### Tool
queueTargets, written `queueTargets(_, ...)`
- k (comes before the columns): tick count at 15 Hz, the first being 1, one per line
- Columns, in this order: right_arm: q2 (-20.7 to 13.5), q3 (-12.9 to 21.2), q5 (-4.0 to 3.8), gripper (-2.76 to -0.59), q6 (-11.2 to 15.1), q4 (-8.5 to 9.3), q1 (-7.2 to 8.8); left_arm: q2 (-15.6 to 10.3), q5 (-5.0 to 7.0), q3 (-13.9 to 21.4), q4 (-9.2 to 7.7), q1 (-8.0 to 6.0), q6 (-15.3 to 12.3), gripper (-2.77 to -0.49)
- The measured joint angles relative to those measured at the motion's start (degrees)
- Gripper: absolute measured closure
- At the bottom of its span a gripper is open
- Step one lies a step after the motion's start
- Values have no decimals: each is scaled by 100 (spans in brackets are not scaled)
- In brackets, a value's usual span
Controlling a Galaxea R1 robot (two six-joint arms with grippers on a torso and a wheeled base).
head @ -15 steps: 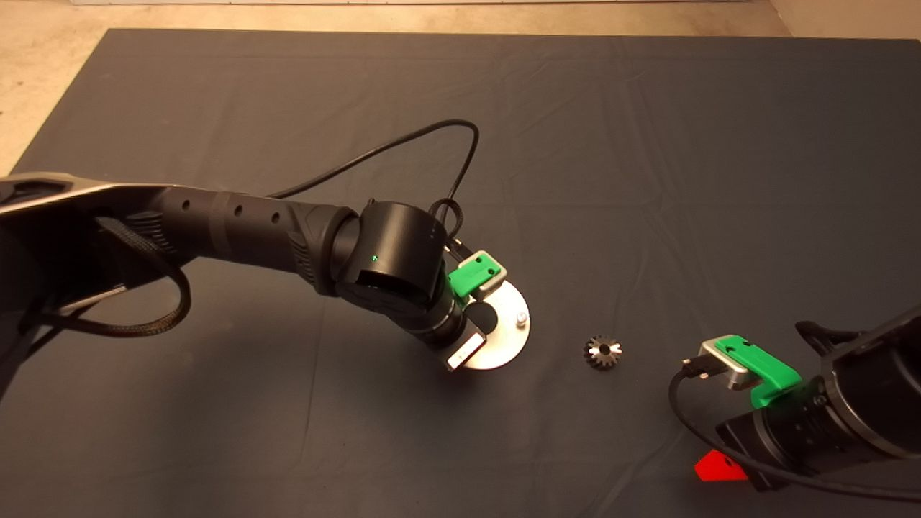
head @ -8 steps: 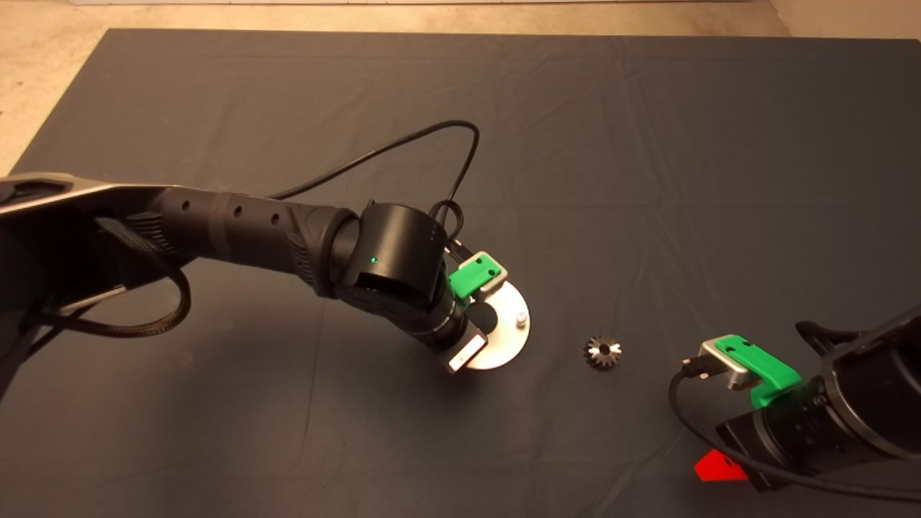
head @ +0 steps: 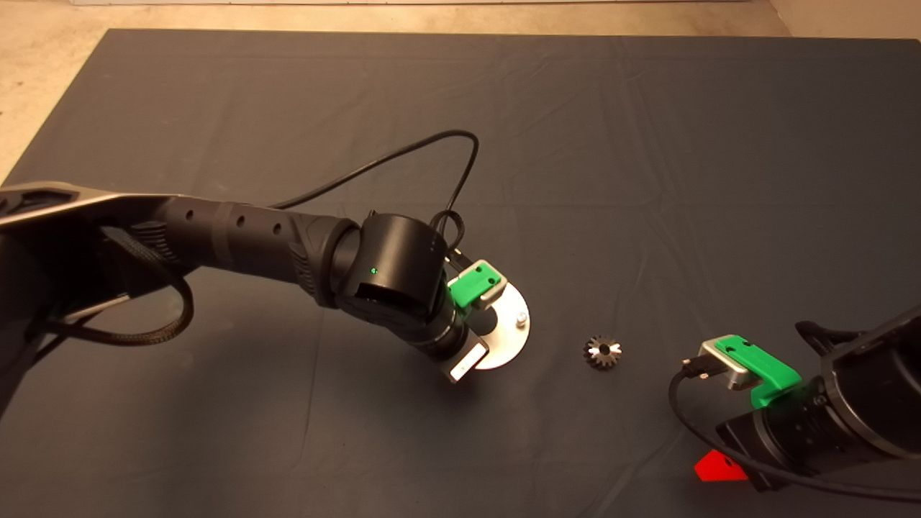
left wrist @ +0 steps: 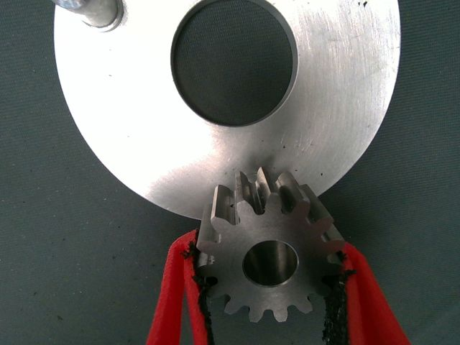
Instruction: Install three planetary gears onto the carrier pins
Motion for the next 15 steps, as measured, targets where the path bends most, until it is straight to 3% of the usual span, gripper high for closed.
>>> queueTargets(6, 2, 1, 6, -175, -1, 1, 0, 0, -9, 15, 276, 188, -13, -57)
queueTargets(7, 16, 0, 57, -175, -2, 1, 0, 0, -2, 15, 277, 188, -13, -57)
queueTargets(11, 288, 1, 106, -175, -91, 0, 2, -11, 41, 72, 372, 239, -17, -57)
queueTargets(14, 649, 2, 221, -175, -113, 0, 2, -18, 34, 103, 455, 272, -8, -57)
queueTargets(15, 647, 1, 221, -175, -113, 0, 2, -33, 15, 113, 516, 286, 11, -57)
